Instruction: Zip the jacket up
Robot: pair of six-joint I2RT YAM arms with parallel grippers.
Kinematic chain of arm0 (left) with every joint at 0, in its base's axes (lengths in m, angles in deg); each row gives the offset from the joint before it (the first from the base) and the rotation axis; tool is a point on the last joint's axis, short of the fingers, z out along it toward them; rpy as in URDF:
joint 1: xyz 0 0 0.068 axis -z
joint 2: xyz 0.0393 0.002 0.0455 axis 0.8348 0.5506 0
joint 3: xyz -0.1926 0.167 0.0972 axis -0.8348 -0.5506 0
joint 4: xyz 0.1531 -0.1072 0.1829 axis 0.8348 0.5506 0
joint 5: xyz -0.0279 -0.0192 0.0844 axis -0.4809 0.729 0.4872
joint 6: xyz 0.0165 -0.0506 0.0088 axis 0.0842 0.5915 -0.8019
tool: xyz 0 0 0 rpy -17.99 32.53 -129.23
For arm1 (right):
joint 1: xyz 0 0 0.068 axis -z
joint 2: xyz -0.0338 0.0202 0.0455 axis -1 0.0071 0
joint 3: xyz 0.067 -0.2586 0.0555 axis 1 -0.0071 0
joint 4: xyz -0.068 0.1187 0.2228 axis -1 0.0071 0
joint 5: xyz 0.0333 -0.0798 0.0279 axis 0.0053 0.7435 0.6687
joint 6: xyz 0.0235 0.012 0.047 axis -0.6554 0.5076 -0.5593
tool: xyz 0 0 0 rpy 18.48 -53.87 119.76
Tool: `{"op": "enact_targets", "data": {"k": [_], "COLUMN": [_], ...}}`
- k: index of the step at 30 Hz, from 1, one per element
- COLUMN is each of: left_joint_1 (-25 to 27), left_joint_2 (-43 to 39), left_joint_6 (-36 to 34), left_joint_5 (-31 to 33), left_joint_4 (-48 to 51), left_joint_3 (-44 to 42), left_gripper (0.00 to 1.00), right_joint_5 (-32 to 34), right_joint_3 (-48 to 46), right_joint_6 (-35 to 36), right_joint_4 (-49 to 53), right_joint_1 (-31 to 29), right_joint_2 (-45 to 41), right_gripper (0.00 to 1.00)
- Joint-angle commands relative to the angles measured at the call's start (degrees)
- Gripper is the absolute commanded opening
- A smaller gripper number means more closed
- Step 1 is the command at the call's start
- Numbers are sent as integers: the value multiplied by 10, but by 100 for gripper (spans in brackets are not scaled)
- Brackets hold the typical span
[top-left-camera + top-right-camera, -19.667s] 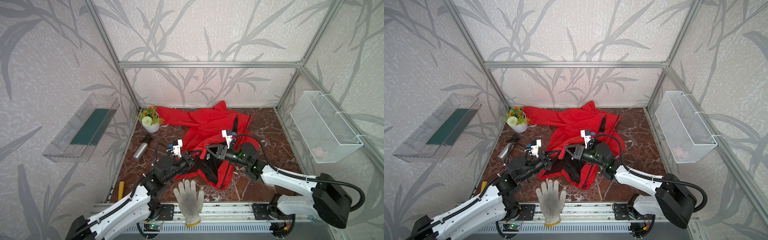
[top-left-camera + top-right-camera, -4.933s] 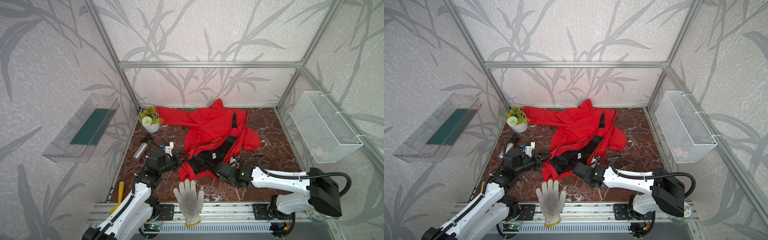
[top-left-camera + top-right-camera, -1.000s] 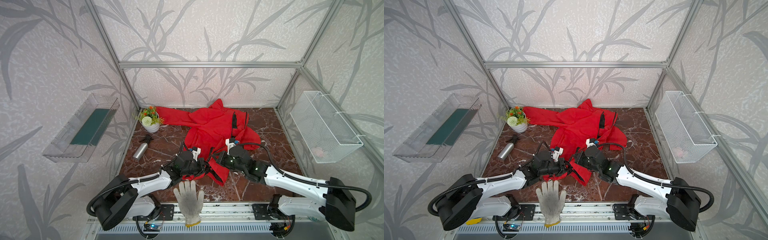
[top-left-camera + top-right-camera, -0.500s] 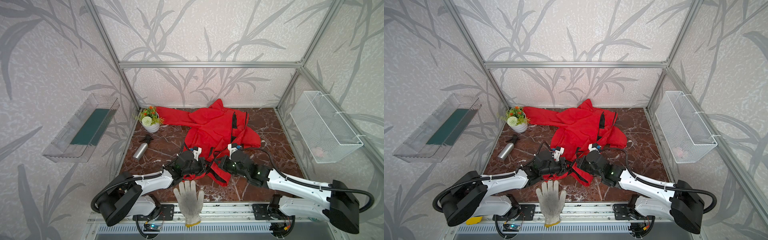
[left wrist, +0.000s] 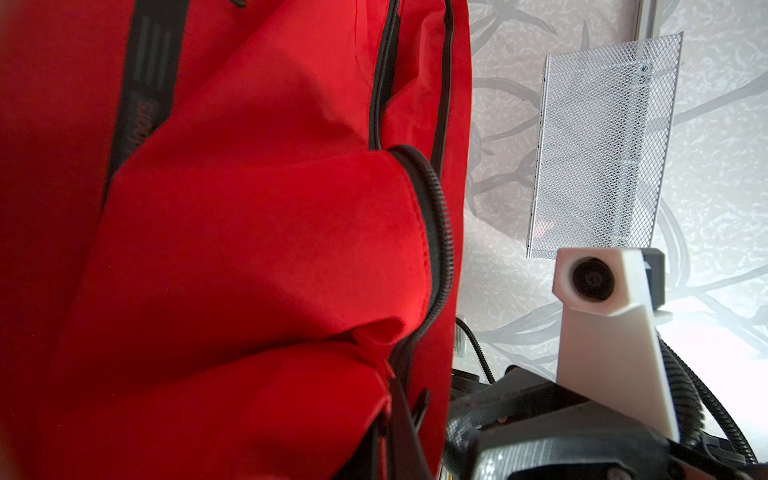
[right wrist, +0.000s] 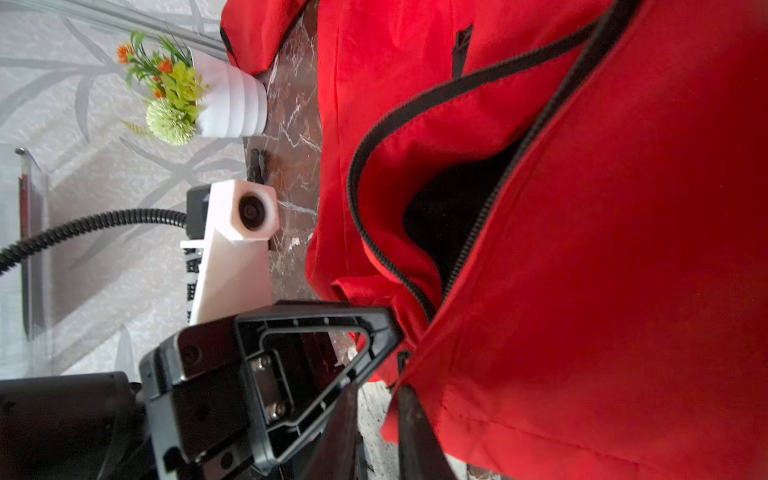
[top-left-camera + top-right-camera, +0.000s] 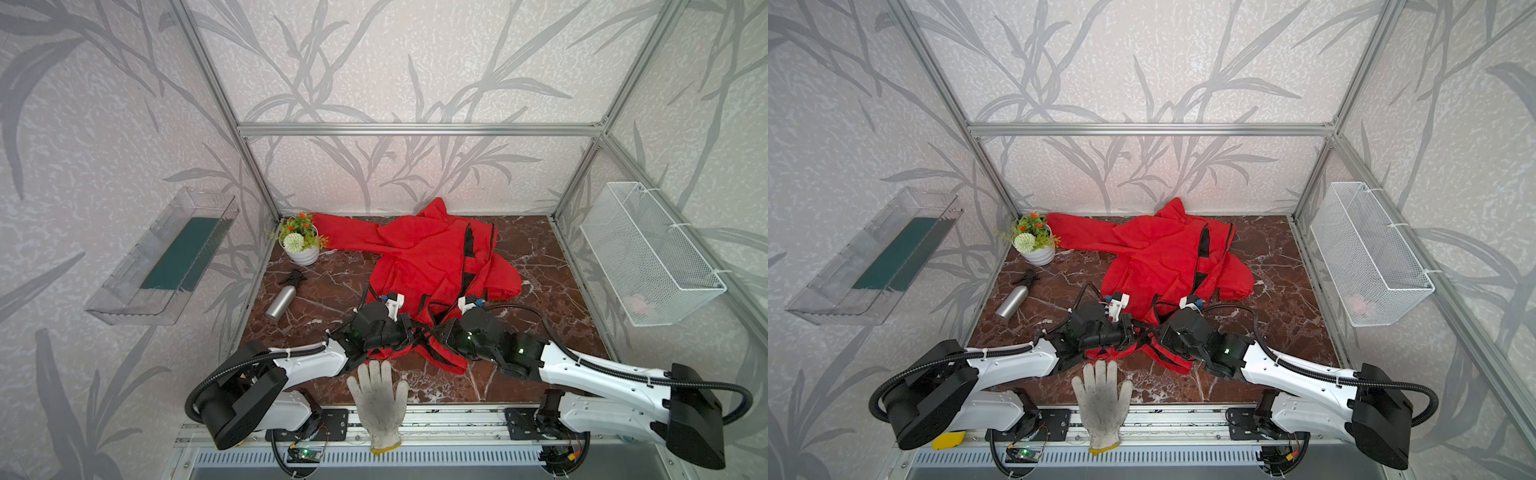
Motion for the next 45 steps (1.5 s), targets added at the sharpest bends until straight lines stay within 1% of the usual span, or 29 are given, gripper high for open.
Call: {"op": "enact_targets", "data": {"k": [1,5,9,10,11,14,15,17,20,22,25,28,32,36,39,43,45], "left_joint_1": [2,2,2,2,1,-5,-9,-16,-38,-65,-116,-154,-158,-159,-159,-159,-160], "left_joint_2": [-2,-2,-10,-14,-19,-29,-31,-40,-64,-89,-130,-166,-179,-171,-171,-175,-177], "left_joint_6": [9,8,-9,-16,-24,-37,-37,-37,-51,-72,-102,-111,-111,-105,-103,-103,-103], "left_joint_5": [0,1,5,7,9,9,9,7,2,-10,-28,-39,-43,-48,-49,-48,-49], "left_joint_4": [-25,-27,2,14,30,51,50,51,83,135,203,233,242,226,222,225,226], "left_joint_3": [-7,-9,-9,-8,-6,1,1,0,5,13,22,17,11,3,3,2,2], "left_gripper": [0,0,0,0,0,0,0,0,0,0,0,0,0,0,0,0,0], "right_joint_5": [14,27,79,96,117,189,216,248,286,291,300,320,333,321,307,308,314], "right_joint_3": [-6,-9,-4,0,5,24,31,44,46,48,56,51,32,30,26,29,26], "right_joint_6": [-15,-22,-42,-53,-73,-139,-159,-194,-223,-223,-232,-257,-278,-294,-319,-355,-362], "right_joint_4": [15,33,100,121,152,205,214,224,190,154,130,113,73,63,50,56,47], "right_joint_1": [-20,-27,-54,-66,-84,-154,-182,-217,-247,-250,-250,-250,-250,-250,-249,-248,-247], "right_joint_2": [-9,-22,-62,-71,-78,-70,-59,-30,23,59,100,116,122,128,138,158,168], "right_gripper": [26,27,32,34,39,59,64,68,72,76,83,87,92,95,96,100,99]}}
